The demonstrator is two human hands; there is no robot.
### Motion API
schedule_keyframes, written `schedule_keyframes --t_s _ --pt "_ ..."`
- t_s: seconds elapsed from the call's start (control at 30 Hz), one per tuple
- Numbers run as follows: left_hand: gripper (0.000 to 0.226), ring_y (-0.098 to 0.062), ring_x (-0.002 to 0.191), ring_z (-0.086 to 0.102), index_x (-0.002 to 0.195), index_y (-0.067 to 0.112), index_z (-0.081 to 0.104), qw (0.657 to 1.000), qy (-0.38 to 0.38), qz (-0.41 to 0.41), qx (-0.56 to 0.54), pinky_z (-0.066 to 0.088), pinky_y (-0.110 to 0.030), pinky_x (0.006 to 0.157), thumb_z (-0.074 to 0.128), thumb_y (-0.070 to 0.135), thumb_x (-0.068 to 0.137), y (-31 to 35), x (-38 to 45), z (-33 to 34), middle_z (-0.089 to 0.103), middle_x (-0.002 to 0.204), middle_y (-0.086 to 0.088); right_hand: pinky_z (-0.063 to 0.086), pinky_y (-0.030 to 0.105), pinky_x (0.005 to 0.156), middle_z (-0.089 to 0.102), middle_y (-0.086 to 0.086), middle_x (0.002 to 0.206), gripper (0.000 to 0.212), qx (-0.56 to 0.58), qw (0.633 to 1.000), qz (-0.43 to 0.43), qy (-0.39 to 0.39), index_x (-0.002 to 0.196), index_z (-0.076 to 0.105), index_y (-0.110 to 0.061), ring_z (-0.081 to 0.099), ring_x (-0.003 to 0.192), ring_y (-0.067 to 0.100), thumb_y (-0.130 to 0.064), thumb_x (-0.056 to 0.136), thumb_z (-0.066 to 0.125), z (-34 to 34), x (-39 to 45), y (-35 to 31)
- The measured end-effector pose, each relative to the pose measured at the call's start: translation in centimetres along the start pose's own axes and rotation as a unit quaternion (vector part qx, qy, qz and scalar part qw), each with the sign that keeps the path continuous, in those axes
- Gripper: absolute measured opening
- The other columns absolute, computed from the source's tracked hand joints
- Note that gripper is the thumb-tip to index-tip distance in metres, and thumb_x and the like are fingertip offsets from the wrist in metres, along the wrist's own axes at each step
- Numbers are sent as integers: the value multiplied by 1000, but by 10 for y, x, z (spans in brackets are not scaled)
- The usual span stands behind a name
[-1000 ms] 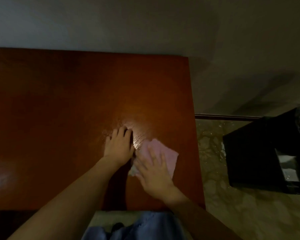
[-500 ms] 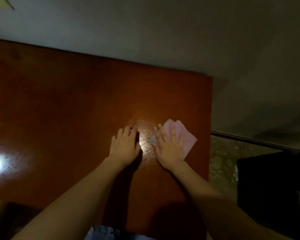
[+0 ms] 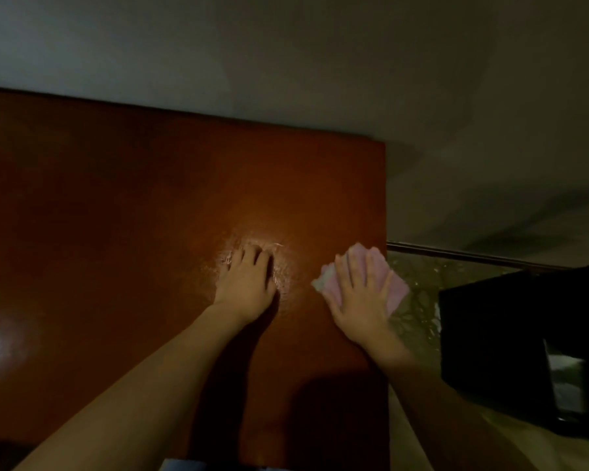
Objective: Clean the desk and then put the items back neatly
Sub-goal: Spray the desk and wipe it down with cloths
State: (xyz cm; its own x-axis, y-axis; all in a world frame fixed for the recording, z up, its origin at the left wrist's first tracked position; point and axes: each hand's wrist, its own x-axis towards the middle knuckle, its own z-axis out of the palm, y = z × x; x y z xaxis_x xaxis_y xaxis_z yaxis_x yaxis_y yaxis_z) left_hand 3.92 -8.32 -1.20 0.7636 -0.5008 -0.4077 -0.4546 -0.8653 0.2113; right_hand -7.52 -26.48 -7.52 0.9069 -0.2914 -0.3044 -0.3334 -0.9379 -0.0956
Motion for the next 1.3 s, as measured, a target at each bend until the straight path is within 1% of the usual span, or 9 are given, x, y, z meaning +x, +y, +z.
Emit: schedule_keyframes --t_s 0.13,0.3,0.47,0.63,0.77,0.93,1.1,1.2,1.3 --pt "53 -21 137 23 145 20 25 999 6 31 17 26 -42 111 38 35 97 -7 3 -5 26 148 -2 -7 63 112 -14 2 159 70 38 998 49 14 151 -8 -21 -18 144 31 -60 94 7 -19 58 -28" --pt "56 -22 137 23 145 18 25 999 13 -36 17 27 -43 110 41 36 95 -41 15 -9 27 148 -4 -15 60 107 -20 -11 152 78 26 997 -69 8 151 -6 -24 -22 141 30 -61 82 -8 -19 80 -80" --pt "57 -23 138 22 147 19 23 999 0 -41 18 28 -44 109 42 35 95 -39 25 -5 24 150 -4 16 68 108 36 -2 151 59 -19 981 -187 38 144 38 -25 16 143 31 -54 94 25 -3 49 -67" --pt "57 -23 137 24 147 18 23 1000 11 -18 4 28 -43 109 41 35 96 -29 44 -14 25 149 -4 -1 69 105 17 -4 158 68 13 997 -77 29 147 23 -38 2 143 25 -67 90 2 -24 71 -20" --pt "56 -23 136 24 147 18 23 999 17 -39 -3 27 -43 110 41 33 96 -42 52 -22 26 148 -4 -2 63 110 6 -8 160 65 46 998 -4 42 150 15 -38 -6 146 26 -62 90 9 -42 116 -28" --pt "55 -23 136 24 145 18 25 996 25 -86 8 28 -42 108 41 33 95 -70 55 -30 26 148 -4 -10 64 108 -2 -14 157 55 36 995 -88 24 150 9 -38 -13 145 24 -55 98 19 -46 144 -83" --pt "55 -23 137 24 146 18 25 996 26 -79 21 27 -43 109 41 35 95 -64 69 -38 26 149 -5 20 69 106 37 -4 150 56 -4 974 -224 15 141 42 -33 25 142 33 -55 96 18 -20 102 -97" --pt "53 -23 137 23 145 19 26 999 29 -42 14 27 -43 110 41 34 96 -44 84 -46 26 149 -5 18 64 106 33 -3 152 53 -21 972 -235 8 142 38 -32 19 144 32 -53 99 13 -12 81 -62" --pt "52 -22 137 23 144 20 27 999 39 2 8 27 -42 109 40 33 95 -27 95 -53 26 149 -4 22 68 106 29 -2 153 53 -18 990 -133 40 142 35 -34 9 143 25 -53 99 12 -20 84 -18"
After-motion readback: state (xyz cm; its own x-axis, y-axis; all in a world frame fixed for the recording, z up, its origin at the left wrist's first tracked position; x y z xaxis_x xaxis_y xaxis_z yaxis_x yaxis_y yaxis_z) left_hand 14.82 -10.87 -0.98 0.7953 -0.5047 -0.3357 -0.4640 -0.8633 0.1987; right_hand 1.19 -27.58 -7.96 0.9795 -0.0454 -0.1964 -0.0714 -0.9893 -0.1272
